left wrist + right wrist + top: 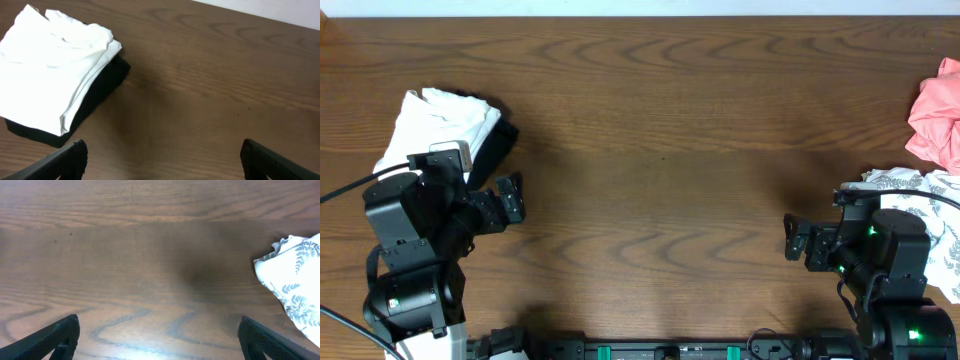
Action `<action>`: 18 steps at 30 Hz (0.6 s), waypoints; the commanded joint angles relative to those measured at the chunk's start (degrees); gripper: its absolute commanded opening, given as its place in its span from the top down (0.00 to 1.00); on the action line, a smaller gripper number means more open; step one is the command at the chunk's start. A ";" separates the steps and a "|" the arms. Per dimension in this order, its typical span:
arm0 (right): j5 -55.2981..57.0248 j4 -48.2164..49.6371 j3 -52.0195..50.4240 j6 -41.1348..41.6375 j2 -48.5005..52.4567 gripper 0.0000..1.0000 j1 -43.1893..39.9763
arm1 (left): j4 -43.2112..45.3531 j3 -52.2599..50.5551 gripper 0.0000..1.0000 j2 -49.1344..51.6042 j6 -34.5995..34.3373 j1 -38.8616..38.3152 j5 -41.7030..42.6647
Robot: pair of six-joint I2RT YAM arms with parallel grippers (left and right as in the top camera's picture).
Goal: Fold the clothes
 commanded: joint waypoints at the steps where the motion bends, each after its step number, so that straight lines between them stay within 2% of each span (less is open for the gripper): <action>1: -0.20 -0.52 -0.28 0.87 -0.24 0.01 0.48 | -0.13 -0.26 0.02 0.26 0.52 0.13 0.96; 9: -0.17 -2.62 -0.31 0.87 -3.91 0.01 1.62 | -0.13 -0.26 0.02 0.26 0.52 0.13 0.96; 13: 2.54 -4.31 -1.18 0.63 -9.68 0.01 1.57 | -0.13 -0.26 0.02 0.26 0.52 0.13 0.96; 18: 3.45 -2.95 -7.10 0.22 -20.41 0.01 1.62 | -0.13 -0.26 0.02 0.26 0.52 0.13 0.96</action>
